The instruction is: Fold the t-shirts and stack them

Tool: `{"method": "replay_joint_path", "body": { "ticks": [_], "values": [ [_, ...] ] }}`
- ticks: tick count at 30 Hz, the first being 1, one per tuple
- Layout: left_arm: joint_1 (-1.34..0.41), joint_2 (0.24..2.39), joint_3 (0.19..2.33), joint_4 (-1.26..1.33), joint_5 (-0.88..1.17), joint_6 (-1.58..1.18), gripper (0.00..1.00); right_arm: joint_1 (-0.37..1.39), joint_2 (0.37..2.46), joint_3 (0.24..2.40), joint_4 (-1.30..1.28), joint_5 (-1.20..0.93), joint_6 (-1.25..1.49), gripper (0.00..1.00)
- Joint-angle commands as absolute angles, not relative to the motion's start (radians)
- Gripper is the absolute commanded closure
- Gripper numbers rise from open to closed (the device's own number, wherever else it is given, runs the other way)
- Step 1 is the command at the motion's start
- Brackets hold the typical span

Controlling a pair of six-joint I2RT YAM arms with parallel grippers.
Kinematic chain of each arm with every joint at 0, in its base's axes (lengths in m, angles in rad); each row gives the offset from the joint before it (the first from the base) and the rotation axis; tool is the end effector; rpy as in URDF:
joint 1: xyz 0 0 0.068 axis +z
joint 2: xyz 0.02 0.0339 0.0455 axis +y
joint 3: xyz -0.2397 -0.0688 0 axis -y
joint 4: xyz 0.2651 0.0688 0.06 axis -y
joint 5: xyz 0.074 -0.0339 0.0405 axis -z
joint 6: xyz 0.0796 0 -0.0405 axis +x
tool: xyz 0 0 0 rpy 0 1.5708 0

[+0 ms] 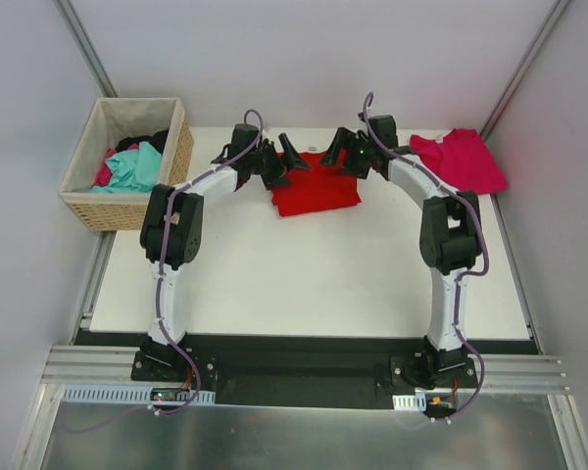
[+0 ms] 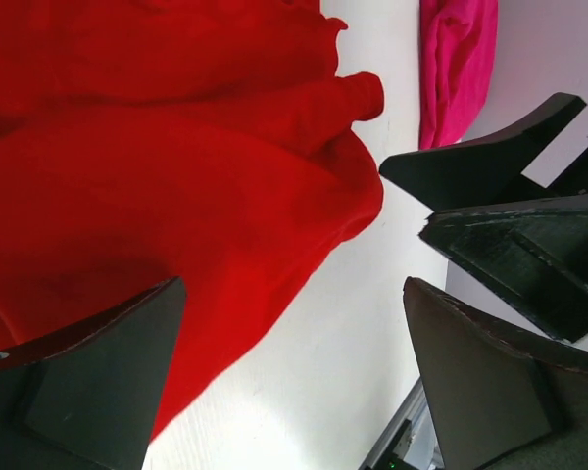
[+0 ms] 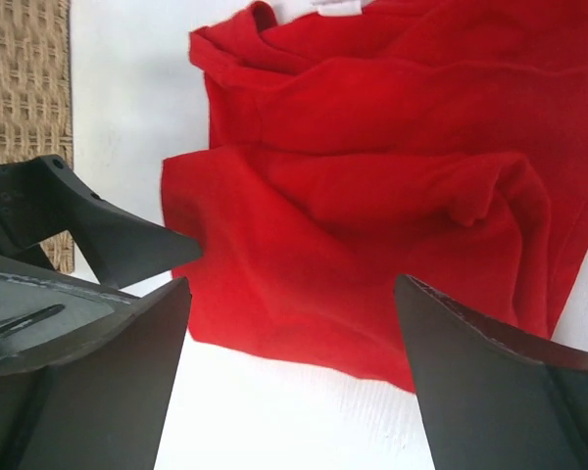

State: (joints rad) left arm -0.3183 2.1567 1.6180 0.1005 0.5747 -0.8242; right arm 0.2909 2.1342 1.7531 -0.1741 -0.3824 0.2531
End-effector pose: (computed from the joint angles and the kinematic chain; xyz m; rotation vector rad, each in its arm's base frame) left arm 0.4978 -0.2096 0.1690 -0.1466 2.1771 -1.2703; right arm 0.5108 0.1839 0.1953 -0.2728 2.1503 0.7240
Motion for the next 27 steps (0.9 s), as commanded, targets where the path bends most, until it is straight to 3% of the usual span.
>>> {"method": "replay_joint_path", "body": {
  "ticks": [1,12,16,27],
  "values": [
    [-0.302,2.209,1.660,0.147,0.604,-0.845,0.06,0.287,2.190,1.790,-0.170,-0.417,0.275,0.12],
    [-0.301,2.175,1.459,0.216,0.586,-0.861,0.08,0.313,2.183,1.632,-0.275,-0.387,0.357,0.12],
    [-0.302,2.108,1.297,0.279,0.584,-0.873,0.08,0.347,2.099,1.441,-0.243,-0.370,0.370,0.11],
    [-0.393,1.674,0.743,0.356,0.503,-0.861,0.09,0.572,1.754,0.953,-0.135,-0.242,0.428,0.11]
  ]
}}
